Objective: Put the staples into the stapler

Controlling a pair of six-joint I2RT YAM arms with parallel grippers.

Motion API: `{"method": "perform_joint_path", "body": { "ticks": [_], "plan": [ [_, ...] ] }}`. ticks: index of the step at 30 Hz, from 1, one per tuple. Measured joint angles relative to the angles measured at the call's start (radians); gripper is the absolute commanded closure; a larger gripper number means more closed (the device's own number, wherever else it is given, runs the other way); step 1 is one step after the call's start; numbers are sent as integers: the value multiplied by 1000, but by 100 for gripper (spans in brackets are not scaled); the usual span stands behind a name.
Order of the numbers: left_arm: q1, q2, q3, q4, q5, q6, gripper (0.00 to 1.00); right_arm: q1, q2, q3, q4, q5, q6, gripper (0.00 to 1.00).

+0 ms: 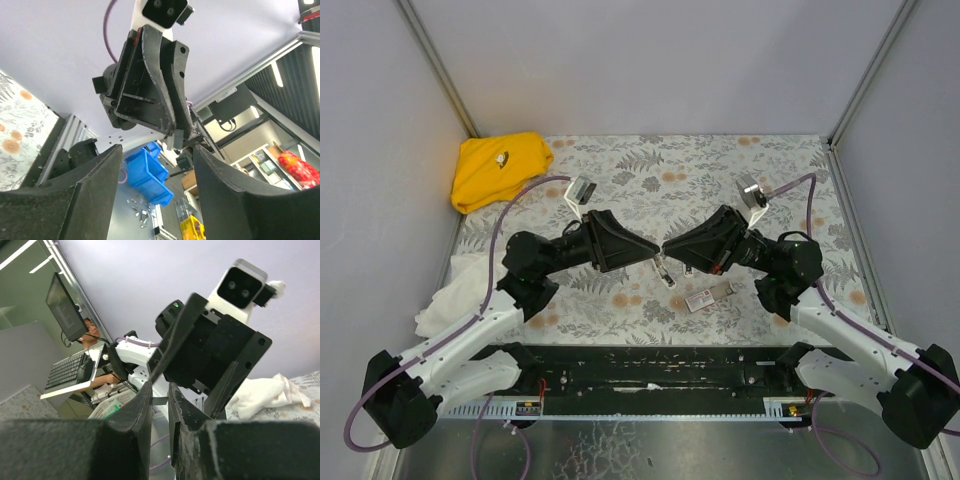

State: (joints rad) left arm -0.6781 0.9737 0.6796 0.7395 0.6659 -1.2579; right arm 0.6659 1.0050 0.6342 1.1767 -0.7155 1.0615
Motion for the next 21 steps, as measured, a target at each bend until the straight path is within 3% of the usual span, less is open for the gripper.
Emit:
{"method": "perform_joint_path", "body": {
  "ticks": [5,6,11,14,17,21],
  "plan": [
    [56,-77,5,-129,-12,89,2,1,-59,3,-192,19,-122,81],
    [71,-92,12,-173,-19,118,0,1,-72,6,-244,24,-154,81],
    [157,-132,193,-604,-108,377,0,3,-134,89,-641,98,-388,80],
    [186,-105,359,-858,-241,564,0,3,-125,146,-846,166,-525,80],
    [198,-79,449,-1020,-399,715,0,3,-77,165,-986,237,-630,81],
    [204,-63,449,-1147,-592,838,0,4,40,165,-1097,328,-723,81]
  ]
}}
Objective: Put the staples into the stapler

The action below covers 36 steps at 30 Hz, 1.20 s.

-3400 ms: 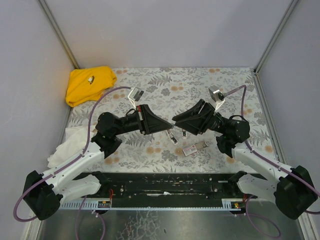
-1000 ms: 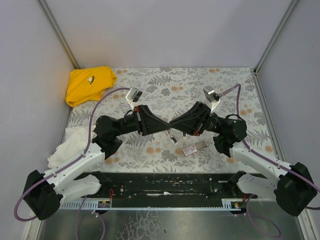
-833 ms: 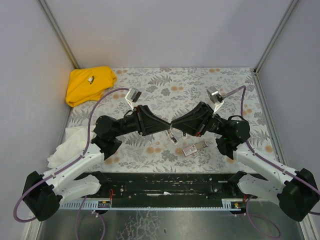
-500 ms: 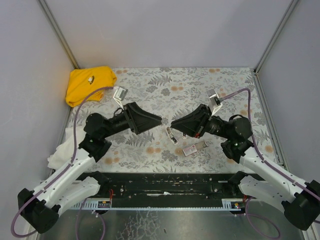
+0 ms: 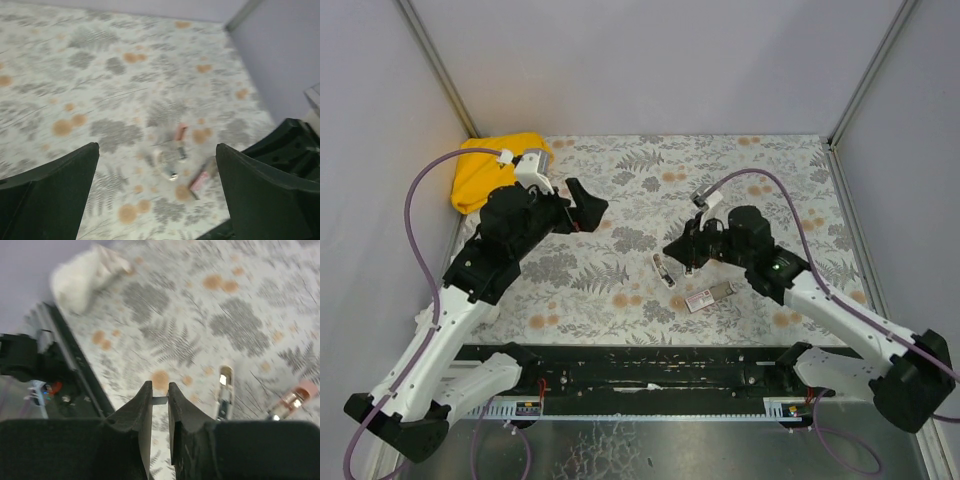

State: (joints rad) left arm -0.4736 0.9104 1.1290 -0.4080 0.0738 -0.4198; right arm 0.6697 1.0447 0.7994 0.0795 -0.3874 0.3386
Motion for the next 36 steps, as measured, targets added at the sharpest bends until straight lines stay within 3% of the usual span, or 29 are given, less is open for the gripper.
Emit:
{"method": "perform_joint_path", "body": {
  "ticks": [5,10,22,36],
  "plan": [
    [4,7,-52,-69,-184,89,0,14,171,3,-80,104,-92,82],
    [4,6,-113,-71,-267,123,0,37,302,36,-120,188,-140,82],
    [4,7,-191,-63,-340,145,0,104,475,81,-118,334,-173,82],
    [4,7,-213,-57,-360,146,0,129,546,90,-118,407,-186,83]
  ]
}}
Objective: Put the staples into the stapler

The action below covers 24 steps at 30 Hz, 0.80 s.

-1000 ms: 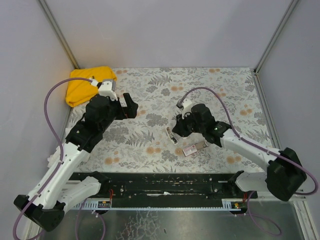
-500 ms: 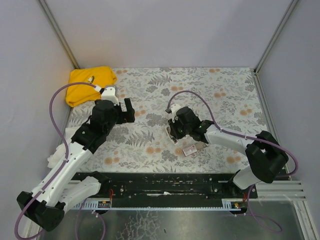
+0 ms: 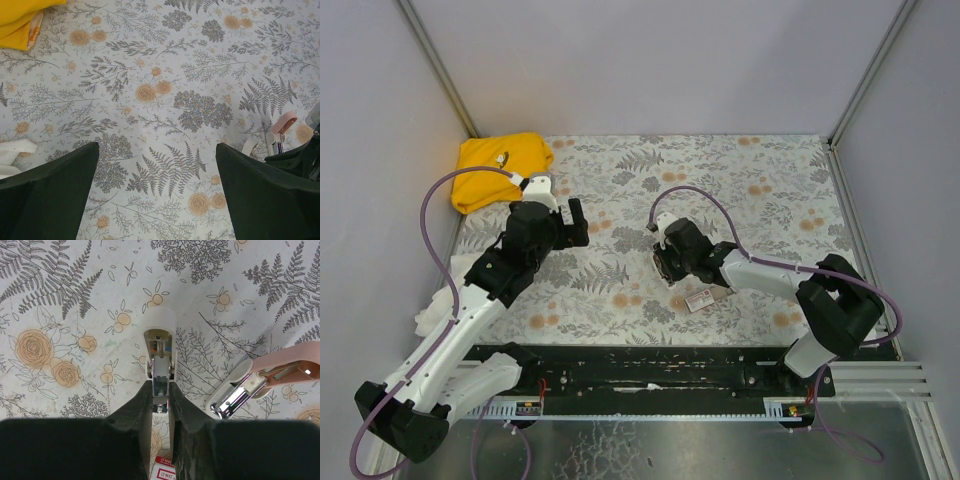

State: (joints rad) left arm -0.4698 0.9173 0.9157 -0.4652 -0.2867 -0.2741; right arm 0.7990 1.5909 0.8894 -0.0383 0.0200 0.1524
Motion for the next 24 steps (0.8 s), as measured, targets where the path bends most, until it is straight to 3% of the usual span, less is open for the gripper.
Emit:
{"method": "perform_joint_path", "body": {
  "ticks": [24],
  "plan": [
    [0,3,-4,0,-10,2,0,1,35,7,3,13,-6,84]
  ]
}}
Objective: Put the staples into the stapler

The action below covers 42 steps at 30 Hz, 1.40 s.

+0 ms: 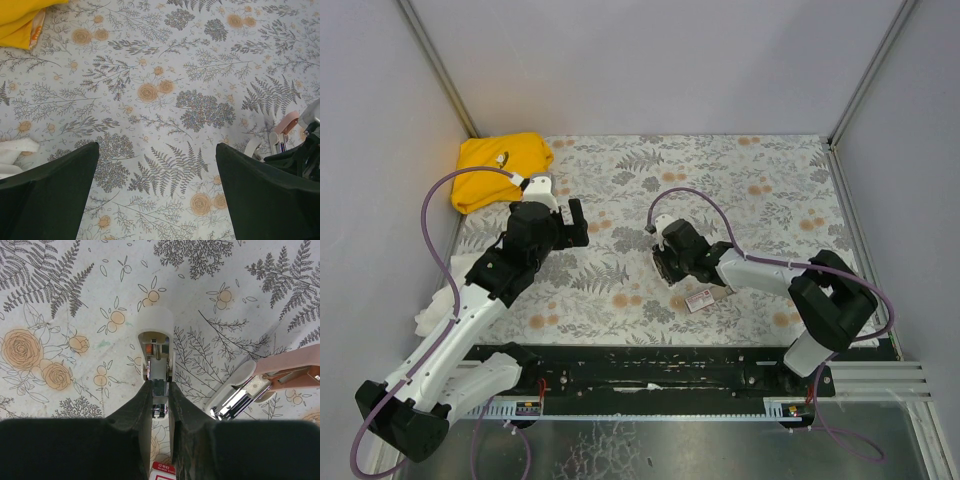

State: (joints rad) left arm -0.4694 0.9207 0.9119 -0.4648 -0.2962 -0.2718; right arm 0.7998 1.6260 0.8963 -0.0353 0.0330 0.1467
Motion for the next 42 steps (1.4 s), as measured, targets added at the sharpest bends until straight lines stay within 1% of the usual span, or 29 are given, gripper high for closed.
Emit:
{"method": "perform_joint_path", "body": {
  "ticks": [22,27,31,38,42],
  "plan": [
    [0,0,0,0,0,1,0,3,26,0,4,0,-18,85],
    [6,0,0,0,0,1,0,6,26,0,4,0,-39,82],
    [6,0,0,0,0,2,0,6,26,0,3,0,-47,74],
    [6,0,-6,1,0,2,0,7,21,0,-13,-7,-50,51],
    [7,0,-6,1,8,1,0,7,-15,0,-31,-19,-44,44]
  ]
}}
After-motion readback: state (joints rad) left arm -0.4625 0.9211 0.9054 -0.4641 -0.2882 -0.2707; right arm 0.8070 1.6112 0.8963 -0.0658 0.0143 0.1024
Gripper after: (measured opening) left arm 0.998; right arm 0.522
